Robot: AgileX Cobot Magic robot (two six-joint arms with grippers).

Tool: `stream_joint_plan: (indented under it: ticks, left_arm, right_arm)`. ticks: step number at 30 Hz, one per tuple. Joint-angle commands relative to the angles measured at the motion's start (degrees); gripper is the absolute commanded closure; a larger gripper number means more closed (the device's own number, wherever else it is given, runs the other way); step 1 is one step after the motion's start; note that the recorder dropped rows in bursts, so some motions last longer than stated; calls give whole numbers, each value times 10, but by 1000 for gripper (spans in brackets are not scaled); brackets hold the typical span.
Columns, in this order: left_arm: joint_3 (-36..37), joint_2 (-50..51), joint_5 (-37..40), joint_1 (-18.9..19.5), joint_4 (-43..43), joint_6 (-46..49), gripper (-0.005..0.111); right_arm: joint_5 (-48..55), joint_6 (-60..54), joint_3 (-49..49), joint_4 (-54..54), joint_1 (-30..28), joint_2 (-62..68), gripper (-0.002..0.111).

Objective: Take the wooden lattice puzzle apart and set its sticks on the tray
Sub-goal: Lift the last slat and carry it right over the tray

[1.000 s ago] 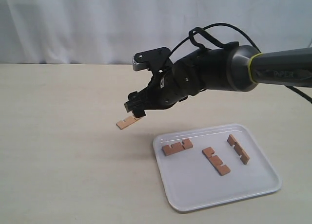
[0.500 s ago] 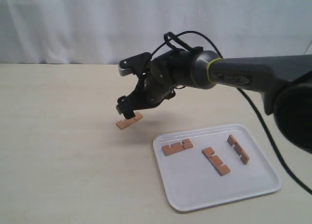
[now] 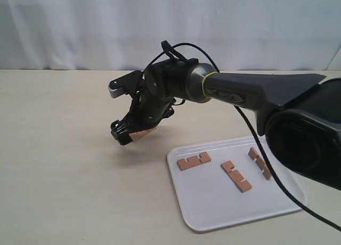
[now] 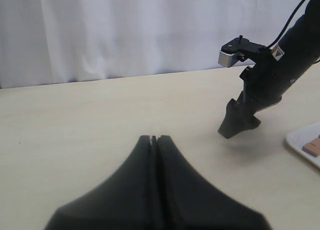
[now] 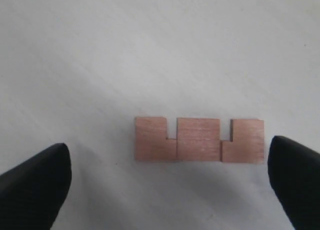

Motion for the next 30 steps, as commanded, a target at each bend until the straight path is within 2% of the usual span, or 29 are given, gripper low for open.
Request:
stream_joint_plan:
  ticks: [1, 17, 18, 19, 20, 21, 26, 30]
  left_arm:
    - [1, 0, -7, -1, 0, -2, 107]
    - [1, 0, -7, -1, 0, -2, 107]
    - [1, 0, -7, -1, 0, -2, 107]
    - [1, 0, -7, -1, 0, -2, 107]
    - [1, 0, -7, -1, 0, -2, 107]
    - [1, 0, -7, -1, 0, -2, 107]
    - [1, 0, -7, -1, 0, -2, 107]
    - [1, 0, -7, -1, 0, -2, 107]
  right_arm:
    - [-11, 31, -5, -4, -20, 5, 5]
    - [-42, 18, -5, 1, -17, 44, 5]
    - [-41, 18, -5, 0, -17, 44, 8]
    - [-39, 18, -5, 0, -17, 44, 14]
    - [-37, 18, -5, 0, -17, 44, 26]
    - [-35, 18, -5, 0, -17, 44, 32]
    - [5, 18, -5, 0, -17, 44, 78]
    - [11, 20, -5, 0, -17, 35, 99]
